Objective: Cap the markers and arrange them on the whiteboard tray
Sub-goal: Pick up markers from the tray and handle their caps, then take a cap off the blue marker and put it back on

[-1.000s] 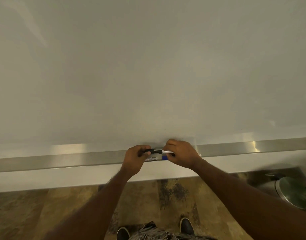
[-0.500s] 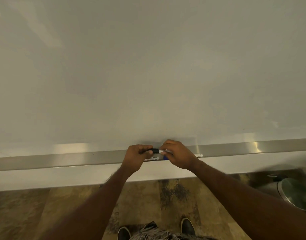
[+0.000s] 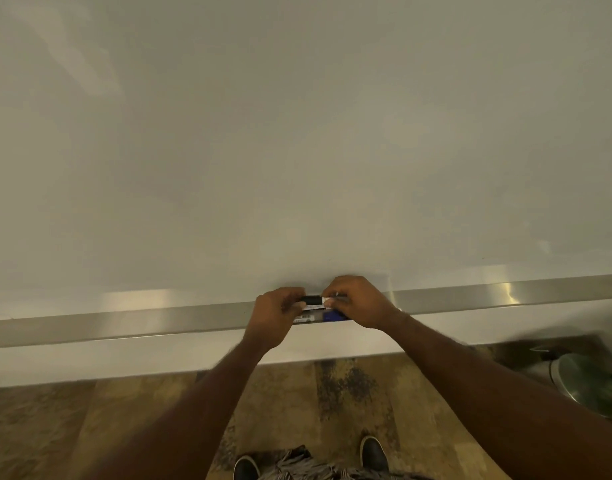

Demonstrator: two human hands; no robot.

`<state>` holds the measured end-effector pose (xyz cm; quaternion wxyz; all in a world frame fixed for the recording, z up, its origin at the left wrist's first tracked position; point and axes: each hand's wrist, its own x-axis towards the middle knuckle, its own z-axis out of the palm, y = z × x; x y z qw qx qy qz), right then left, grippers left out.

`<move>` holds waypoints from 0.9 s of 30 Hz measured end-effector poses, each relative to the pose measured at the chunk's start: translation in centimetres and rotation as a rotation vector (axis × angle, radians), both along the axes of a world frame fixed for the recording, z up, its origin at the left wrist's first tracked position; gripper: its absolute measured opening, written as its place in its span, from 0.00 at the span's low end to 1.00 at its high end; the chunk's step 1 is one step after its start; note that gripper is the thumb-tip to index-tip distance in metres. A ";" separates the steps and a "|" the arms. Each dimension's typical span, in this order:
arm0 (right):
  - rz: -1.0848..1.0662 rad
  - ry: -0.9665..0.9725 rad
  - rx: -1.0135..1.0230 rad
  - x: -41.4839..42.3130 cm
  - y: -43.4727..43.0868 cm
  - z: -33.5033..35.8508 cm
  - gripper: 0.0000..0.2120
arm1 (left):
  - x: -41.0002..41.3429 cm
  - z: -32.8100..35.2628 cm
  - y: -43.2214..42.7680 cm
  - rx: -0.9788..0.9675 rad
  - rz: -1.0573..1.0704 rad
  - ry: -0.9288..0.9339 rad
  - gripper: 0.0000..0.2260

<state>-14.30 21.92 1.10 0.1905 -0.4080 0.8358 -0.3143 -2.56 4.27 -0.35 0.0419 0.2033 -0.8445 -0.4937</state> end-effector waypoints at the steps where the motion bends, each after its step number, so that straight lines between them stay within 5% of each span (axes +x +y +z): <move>1: -0.017 0.039 0.029 -0.3 0.7 -0.2 0.06 | 0.0 -0.1 -0.3 -0.015 0.016 0.011 0.12; 7: -0.324 0.182 0.084 -0.1 4.9 -2.7 0.05 | 1.7 -0.8 -2.2 -0.204 0.082 -0.001 0.10; 13: -0.412 0.189 0.164 -0.3 5.1 -3.6 0.05 | 2.1 -1.6 -2.2 -0.335 0.034 -0.097 0.11; 20: -0.363 0.329 0.233 -0.1 4.5 -3.4 0.06 | 1.9 -2.0 -2.4 -0.429 -0.040 -0.146 0.12; 27: -0.068 0.421 0.311 0.6 2.2 -3.4 0.09 | 2.5 -2.3 -2.4 -0.444 -0.021 -0.104 0.12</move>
